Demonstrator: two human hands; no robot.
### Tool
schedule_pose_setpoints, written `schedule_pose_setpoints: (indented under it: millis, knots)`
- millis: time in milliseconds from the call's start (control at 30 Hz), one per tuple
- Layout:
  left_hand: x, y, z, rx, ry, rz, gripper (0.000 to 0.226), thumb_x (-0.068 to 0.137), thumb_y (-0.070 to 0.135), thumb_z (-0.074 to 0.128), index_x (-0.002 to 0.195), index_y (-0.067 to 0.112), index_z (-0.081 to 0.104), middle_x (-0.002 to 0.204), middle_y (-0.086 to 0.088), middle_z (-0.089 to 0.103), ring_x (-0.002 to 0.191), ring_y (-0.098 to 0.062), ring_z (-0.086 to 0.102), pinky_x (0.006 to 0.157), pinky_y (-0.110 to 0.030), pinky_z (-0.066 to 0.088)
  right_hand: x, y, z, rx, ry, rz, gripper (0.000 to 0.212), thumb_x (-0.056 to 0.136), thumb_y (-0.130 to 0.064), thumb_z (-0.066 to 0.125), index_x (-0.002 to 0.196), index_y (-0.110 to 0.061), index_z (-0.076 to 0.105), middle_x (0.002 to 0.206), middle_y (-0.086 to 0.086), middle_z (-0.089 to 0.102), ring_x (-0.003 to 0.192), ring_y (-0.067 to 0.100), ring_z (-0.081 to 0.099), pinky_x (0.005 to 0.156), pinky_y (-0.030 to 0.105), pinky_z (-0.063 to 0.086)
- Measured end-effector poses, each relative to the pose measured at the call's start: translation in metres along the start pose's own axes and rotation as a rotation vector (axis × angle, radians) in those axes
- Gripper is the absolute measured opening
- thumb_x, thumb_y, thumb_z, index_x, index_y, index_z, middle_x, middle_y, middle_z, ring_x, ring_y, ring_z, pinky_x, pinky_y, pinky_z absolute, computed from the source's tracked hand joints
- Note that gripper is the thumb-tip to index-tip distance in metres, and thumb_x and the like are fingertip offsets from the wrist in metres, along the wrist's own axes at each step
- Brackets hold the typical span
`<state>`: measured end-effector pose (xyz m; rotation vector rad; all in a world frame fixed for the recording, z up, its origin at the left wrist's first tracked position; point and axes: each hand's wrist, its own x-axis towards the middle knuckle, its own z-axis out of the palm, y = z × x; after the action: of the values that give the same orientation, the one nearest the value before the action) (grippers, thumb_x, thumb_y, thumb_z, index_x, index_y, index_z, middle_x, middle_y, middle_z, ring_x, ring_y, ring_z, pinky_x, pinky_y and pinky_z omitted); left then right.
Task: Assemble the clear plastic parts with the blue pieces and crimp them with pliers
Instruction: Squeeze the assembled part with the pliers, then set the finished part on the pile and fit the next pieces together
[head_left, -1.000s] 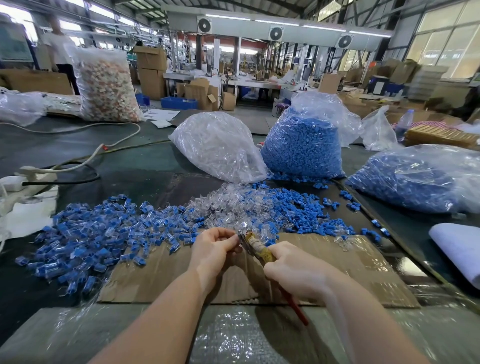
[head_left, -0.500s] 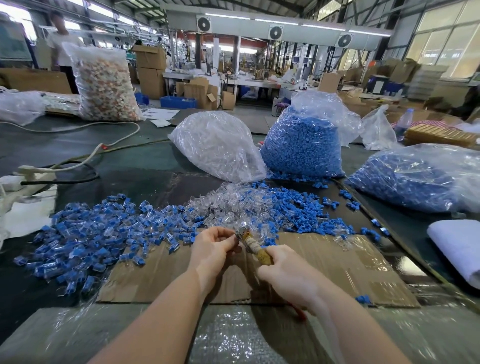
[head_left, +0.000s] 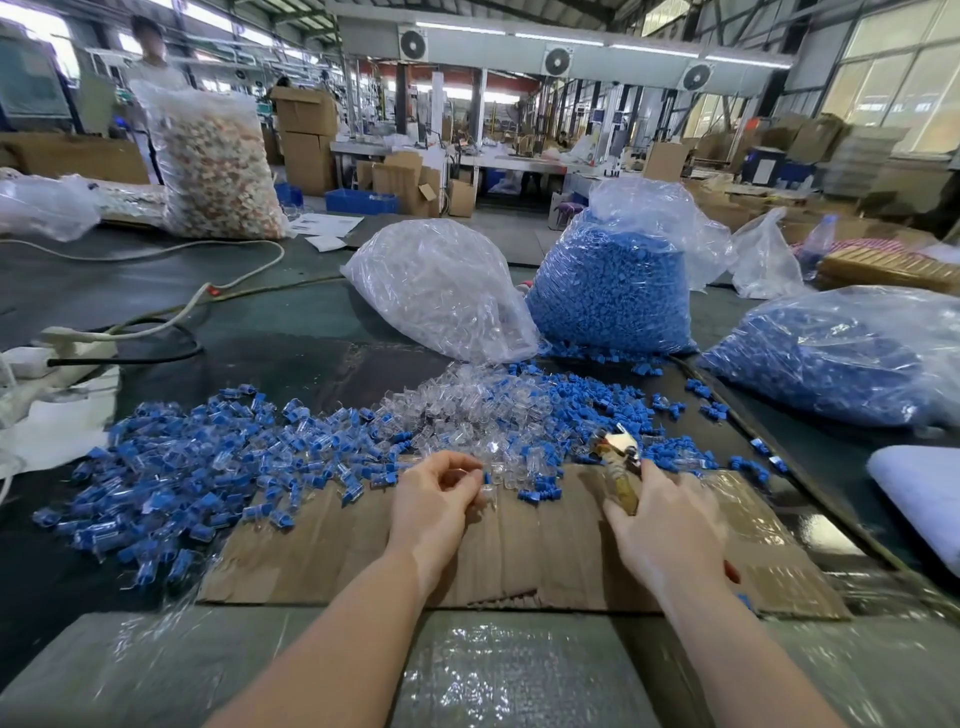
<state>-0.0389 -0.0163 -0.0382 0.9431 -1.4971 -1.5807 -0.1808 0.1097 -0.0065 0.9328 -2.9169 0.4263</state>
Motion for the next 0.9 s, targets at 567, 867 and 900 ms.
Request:
schedule_pose_setpoints:
  millis: [567,867,900]
  knots:
    - [0.000,0.014,-0.011,0.318,0.191,0.232,0.009,0.086,0.007,0.062,0.088,0.016,0.065,0.078,0.005,0.064,0.067,-0.003,0.058,0.056,-0.007,0.045,-0.002,-0.006,0.009,-0.034,0.206,-0.221,0.036,0.095,-0.037,0.047,0.128,-0.024,0.049,0.126,-0.001,0.049,0.119,0.018,0.043,0.101,0.036,0.034]
    - [0.025,0.024,-0.071,0.838,0.399,0.370,0.015,0.092,0.009,0.055,0.101,0.006,0.066,0.094,-0.002,0.056,0.083,-0.016,0.049,0.073,-0.025,0.037,-0.004,-0.029,0.022,0.153,0.096,-0.441,0.027,0.094,-0.021,0.051,0.119,-0.026,0.059,0.112,-0.007,0.056,0.108,0.012,0.048,0.098,0.030,0.038]
    - [0.026,0.023,-0.075,0.873,0.392,0.356,0.016,0.092,0.008,0.055,0.102,0.006,0.067,0.094,-0.004,0.057,0.085,-0.017,0.049,0.075,-0.026,0.037,-0.004,-0.031,0.023,0.142,0.087,-0.446,0.026,0.095,-0.022,0.050,0.118,-0.027,0.059,0.112,-0.007,0.056,0.107,0.012,0.047,0.098,0.030,0.037]
